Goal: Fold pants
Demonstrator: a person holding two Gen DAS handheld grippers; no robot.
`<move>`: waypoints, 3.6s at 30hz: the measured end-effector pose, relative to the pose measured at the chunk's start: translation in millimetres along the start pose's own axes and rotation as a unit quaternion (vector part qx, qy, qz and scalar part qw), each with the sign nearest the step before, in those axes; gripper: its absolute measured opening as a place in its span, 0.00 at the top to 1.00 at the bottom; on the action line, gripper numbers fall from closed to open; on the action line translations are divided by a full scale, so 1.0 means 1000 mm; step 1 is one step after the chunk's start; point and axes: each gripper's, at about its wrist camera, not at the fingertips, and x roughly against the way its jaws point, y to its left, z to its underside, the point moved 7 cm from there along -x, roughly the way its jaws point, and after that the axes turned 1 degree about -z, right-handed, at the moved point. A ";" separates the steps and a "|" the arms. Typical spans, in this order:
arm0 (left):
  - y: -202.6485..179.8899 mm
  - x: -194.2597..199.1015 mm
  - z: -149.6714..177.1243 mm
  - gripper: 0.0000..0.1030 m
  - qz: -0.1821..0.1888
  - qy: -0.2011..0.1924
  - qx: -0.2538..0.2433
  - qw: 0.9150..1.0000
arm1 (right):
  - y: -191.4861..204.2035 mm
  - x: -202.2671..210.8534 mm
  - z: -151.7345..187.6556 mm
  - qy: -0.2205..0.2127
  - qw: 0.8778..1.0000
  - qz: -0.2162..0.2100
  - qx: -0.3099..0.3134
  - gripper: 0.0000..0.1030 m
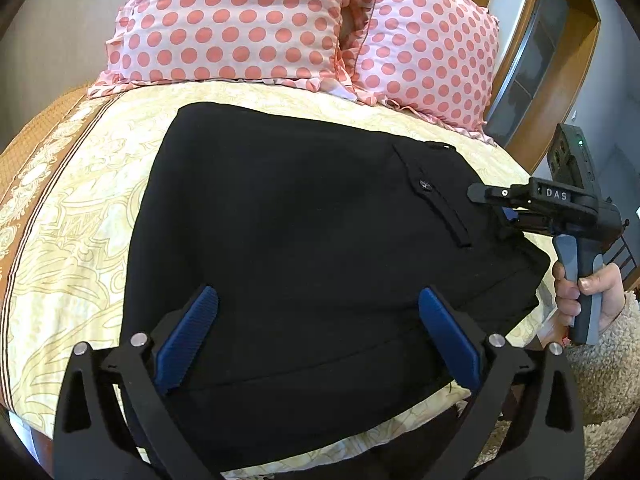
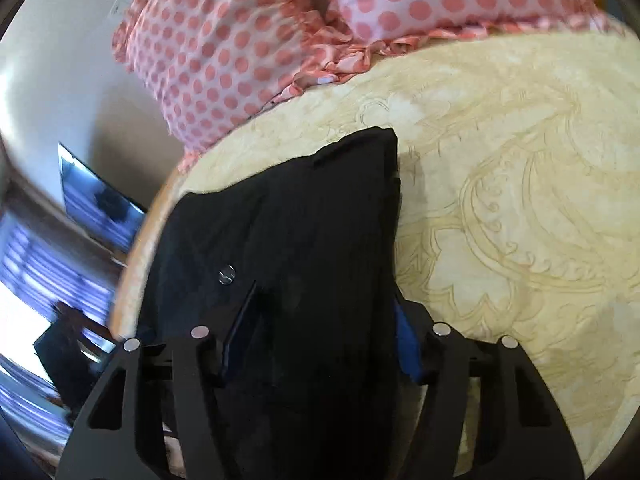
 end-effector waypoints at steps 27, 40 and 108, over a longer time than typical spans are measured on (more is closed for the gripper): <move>0.099 -0.041 -0.078 0.88 0.028 0.095 0.153 0.983 | 0.000 -0.003 -0.005 -0.022 0.996 -0.081 0.002 0.80; 0.067 -0.047 -0.183 0.89 -0.018 0.010 0.075 0.997 | 0.033 0.003 -0.117 -0.088 0.992 -0.067 0.059 0.85; 0.057 -0.004 0.015 0.02 -0.166 -0.026 -0.012 0.986 | 0.059 -0.023 0.077 -0.138 0.948 0.261 0.122 0.01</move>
